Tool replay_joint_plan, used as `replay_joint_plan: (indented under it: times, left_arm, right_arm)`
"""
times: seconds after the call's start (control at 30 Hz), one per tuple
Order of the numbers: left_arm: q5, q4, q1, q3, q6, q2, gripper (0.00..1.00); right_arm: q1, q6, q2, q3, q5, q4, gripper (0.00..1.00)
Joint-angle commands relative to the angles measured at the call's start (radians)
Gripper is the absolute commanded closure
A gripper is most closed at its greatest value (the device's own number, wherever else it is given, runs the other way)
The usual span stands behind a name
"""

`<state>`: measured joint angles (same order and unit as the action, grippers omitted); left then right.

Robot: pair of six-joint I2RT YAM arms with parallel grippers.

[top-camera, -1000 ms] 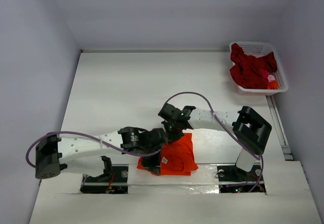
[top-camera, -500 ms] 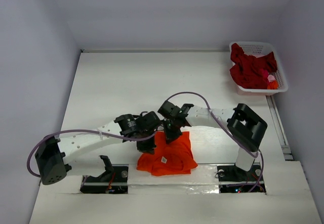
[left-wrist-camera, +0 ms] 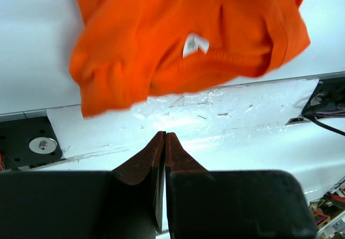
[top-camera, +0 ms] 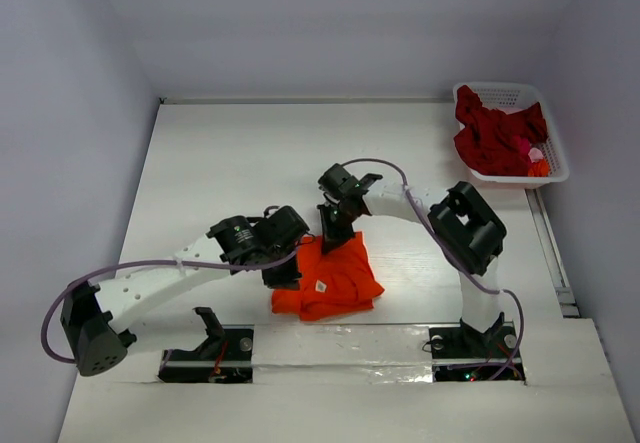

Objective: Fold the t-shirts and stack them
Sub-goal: Smooth out wrinkles on the folded tshirt

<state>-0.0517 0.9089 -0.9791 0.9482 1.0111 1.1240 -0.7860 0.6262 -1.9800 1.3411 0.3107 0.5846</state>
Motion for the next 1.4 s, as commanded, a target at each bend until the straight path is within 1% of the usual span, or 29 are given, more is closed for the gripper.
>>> replay_joint_plan:
  times: [0.0,0.17,0.33,0.43,0.63,0.7,0.8,0.87,1.0,1.03,1.1,1.13,1.23,1.27,1.33,1.37]
  left_arm:
    - [0.024,0.054,0.019,0.034,0.004,-0.046,1.0]
    - [0.026,0.076,0.04,0.032,0.007,-0.075,1.0]
    - [0.026,0.082,0.049,0.04,0.004,-0.082,1.0]
    - [0.024,0.082,0.049,0.043,0.001,-0.079,1.0]
    - [0.023,0.081,0.059,0.06,-0.012,-0.066,1.0]
    - [0.027,0.084,0.059,0.072,-0.022,-0.061,1.0]
    - [0.041,0.087,0.068,0.096,-0.037,-0.046,1.0]
    - [0.042,0.084,0.077,0.107,-0.043,-0.038,1.0]
    - [0.042,0.062,0.095,0.106,-0.054,-0.03,1.0]
    - [0.042,0.059,0.095,0.106,-0.054,-0.029,1.0]
    - [0.042,0.047,0.095,0.112,-0.057,-0.024,1.0]
    - [0.042,0.047,0.095,0.118,-0.058,-0.021,1.0]
    - [0.042,0.041,0.105,0.135,-0.069,-0.004,1.0]
    - [0.042,0.041,0.105,0.139,-0.074,0.0,1.0]
    - [0.041,0.036,0.114,0.147,-0.081,0.011,1.0]
    - [0.039,0.035,0.114,0.152,-0.083,0.016,1.0]
  right_arm:
    - [0.054,-0.077,-0.052,0.113,-0.032,0.035,1.0]
    - [0.111,-0.115,-0.102,0.237,-0.024,0.107,1.0]
    - [0.198,-0.14,-0.157,0.381,0.01,0.167,1.0]
    - [0.229,-0.14,-0.181,0.43,0.024,0.184,1.0]
    - [0.24,-0.155,-0.217,0.523,-0.016,0.216,1.0]
    - [0.24,-0.164,-0.22,0.585,-0.035,0.239,1.0]
    - [0.24,-0.169,-0.186,0.63,-0.05,0.265,1.0]
    - [0.24,-0.172,-0.135,0.636,-0.071,0.287,1.0]
    - [0.24,-0.168,-0.019,0.538,-0.064,0.274,1.0]
    - [0.231,-0.164,0.006,0.467,-0.064,0.267,1.0]
    - [0.22,-0.161,0.078,0.384,-0.065,0.239,1.0]
    - [0.205,-0.158,0.099,0.301,-0.07,0.229,1.0]
    - [0.18,-0.14,0.168,0.183,-0.065,0.167,1.0]
    - [0.163,-0.135,0.181,0.115,-0.064,0.153,1.0]
    - [0.136,-0.114,0.21,0.04,-0.068,0.123,1.0]
    - [0.127,-0.114,0.21,0.04,-0.068,0.115,1.0]
